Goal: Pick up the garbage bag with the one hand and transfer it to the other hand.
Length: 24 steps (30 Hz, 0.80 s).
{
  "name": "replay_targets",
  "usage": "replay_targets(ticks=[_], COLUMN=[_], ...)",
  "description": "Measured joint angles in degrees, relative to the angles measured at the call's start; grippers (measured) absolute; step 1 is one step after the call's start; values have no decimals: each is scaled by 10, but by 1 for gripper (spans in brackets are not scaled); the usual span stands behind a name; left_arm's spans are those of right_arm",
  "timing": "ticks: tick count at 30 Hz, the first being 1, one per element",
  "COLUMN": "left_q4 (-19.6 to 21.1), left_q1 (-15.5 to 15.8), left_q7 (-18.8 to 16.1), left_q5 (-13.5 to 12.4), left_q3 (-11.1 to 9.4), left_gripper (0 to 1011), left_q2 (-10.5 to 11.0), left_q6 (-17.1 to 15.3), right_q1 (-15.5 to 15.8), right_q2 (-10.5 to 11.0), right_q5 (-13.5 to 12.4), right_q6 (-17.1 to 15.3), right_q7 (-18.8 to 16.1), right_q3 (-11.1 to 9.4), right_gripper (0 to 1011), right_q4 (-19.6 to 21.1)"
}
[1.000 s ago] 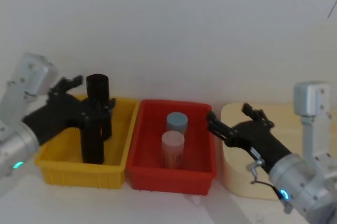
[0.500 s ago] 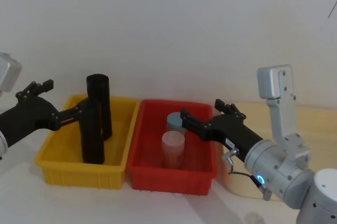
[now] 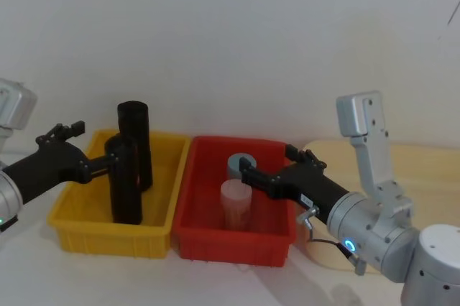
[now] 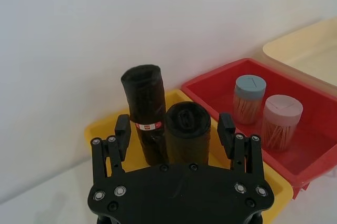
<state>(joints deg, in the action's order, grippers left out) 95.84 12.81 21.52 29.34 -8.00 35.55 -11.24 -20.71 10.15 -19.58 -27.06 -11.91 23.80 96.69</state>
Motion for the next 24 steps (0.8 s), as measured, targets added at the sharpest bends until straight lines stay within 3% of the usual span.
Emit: replay_targets(ticks=[10, 24], left_q4=[-69, -135], left_q1=[36, 70], left_q7=[34, 79], left_q5=[18, 29], left_q3=[-26, -57], left_gripper=[1001, 1002], left_q2=[-21, -32], left_q6=[11, 28], right_q1=[-12, -34], right_q2=[3, 4], right_q5=[-3, -9], right_q6=[-9, -16], right_q7=[-11, -26], right_q3=[7, 21], right_gripper=[1004, 1005], right_q4=[-13, -44])
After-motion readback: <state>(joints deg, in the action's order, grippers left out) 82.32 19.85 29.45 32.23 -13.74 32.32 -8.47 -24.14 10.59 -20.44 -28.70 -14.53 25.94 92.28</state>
